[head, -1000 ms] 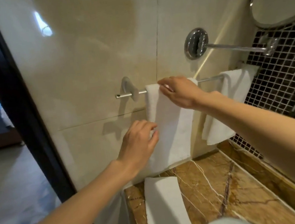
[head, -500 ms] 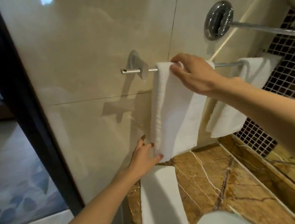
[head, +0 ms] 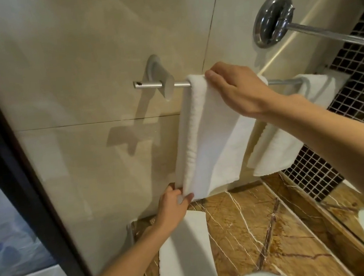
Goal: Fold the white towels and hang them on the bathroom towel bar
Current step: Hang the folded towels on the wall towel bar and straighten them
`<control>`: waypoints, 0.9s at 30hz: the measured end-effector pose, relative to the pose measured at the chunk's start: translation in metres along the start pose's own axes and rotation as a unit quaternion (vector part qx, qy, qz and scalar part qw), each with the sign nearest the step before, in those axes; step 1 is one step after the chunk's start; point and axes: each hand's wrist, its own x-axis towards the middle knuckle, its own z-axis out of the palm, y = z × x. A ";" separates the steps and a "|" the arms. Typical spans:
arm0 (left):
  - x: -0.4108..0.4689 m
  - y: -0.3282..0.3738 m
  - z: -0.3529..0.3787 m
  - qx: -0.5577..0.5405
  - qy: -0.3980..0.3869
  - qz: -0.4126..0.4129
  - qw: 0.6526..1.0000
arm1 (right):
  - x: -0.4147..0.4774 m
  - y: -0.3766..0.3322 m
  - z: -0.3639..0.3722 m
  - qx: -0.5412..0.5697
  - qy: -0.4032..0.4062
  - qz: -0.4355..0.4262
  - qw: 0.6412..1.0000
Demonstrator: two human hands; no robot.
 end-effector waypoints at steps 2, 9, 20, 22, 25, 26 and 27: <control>-0.002 -0.006 0.003 -0.020 0.001 -0.016 1.000 | -0.001 0.000 0.000 0.003 0.006 0.000 1.000; -0.004 -0.019 0.010 -0.040 0.018 -0.059 0.997 | 0.002 -0.003 -0.007 0.029 0.037 0.018 0.999; -0.003 -0.026 0.013 -0.048 0.062 -0.044 0.996 | -0.007 -0.001 0.000 0.017 0.046 -0.010 0.999; -0.003 -0.026 0.012 -0.053 0.071 -0.044 0.995 | -0.007 0.000 0.001 0.014 0.058 -0.002 0.998; -0.004 -0.029 0.011 -0.065 0.070 -0.047 0.994 | -0.009 -0.001 0.005 0.008 0.082 0.008 0.997; -0.005 -0.031 0.011 -0.072 0.077 -0.045 0.993 | -0.010 -0.001 0.006 0.006 0.090 0.011 0.996; -0.007 -0.032 0.011 -0.079 0.088 -0.044 0.992 | -0.010 -0.001 0.007 0.004 0.095 0.014 0.995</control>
